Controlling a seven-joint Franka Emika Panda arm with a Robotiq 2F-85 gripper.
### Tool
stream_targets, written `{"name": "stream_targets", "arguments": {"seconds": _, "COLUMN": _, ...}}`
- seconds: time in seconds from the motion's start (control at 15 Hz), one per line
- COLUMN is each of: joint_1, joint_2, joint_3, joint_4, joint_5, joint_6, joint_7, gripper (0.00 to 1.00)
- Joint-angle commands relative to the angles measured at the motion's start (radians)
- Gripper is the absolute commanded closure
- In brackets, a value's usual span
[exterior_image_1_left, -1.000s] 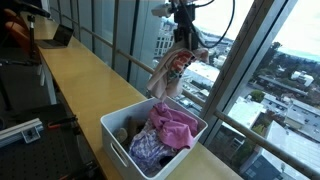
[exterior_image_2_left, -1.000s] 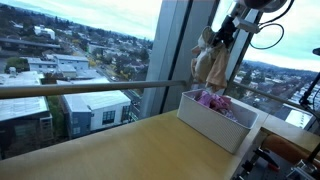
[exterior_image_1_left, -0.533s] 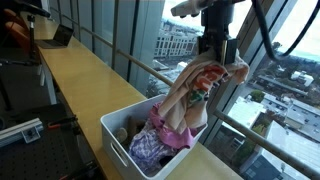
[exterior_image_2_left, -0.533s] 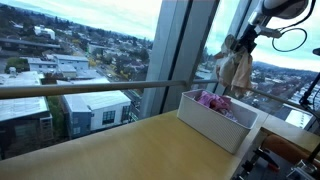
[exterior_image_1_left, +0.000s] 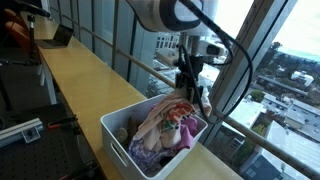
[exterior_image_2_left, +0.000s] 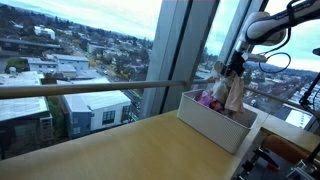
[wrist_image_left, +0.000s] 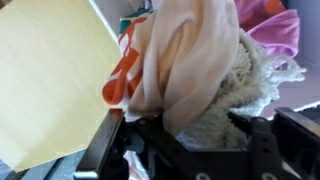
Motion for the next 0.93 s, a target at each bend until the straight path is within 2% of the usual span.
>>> {"name": "stream_targets", "arguments": {"seconds": 0.0, "joint_1": 0.013, "joint_2": 0.069, "joint_3": 0.021, "joint_4": -0.018, "joint_5": 0.034, "joint_6": 0.040, "joint_7": -0.016, "gripper": 0.94}}
{"name": "stream_targets", "arguments": {"seconds": 0.33, "joint_1": 0.026, "joint_2": 0.183, "joint_3": 0.048, "joint_4": -0.069, "joint_5": 0.089, "joint_6": 0.075, "joint_7": -0.020, "gripper": 0.94}}
{"name": "stream_targets", "arguments": {"seconds": 0.67, "joint_1": 0.021, "joint_2": 0.288, "joint_3": 0.052, "joint_4": -0.066, "joint_5": 0.111, "joint_6": 0.090, "joint_7": -0.030, "gripper": 0.94}}
{"name": "stream_targets", "arguments": {"seconds": 0.73, "joint_1": 0.024, "joint_2": 0.290, "joint_3": 0.049, "joint_4": -0.068, "joint_5": 0.109, "joint_6": 0.086, "joint_7": -0.026, "gripper": 0.82}}
{"name": "stream_targets", "arguments": {"seconds": 0.8, "joint_1": 0.026, "joint_2": 0.286, "joint_3": 0.046, "joint_4": -0.070, "joint_5": 0.106, "joint_6": 0.080, "joint_7": -0.024, "gripper": 0.49}}
{"name": "stream_targets", "arguments": {"seconds": 0.87, "joint_1": 0.030, "joint_2": 0.268, "joint_3": 0.043, "joint_4": -0.075, "joint_5": 0.099, "joint_6": 0.074, "joint_7": -0.022, "gripper": 0.49}}
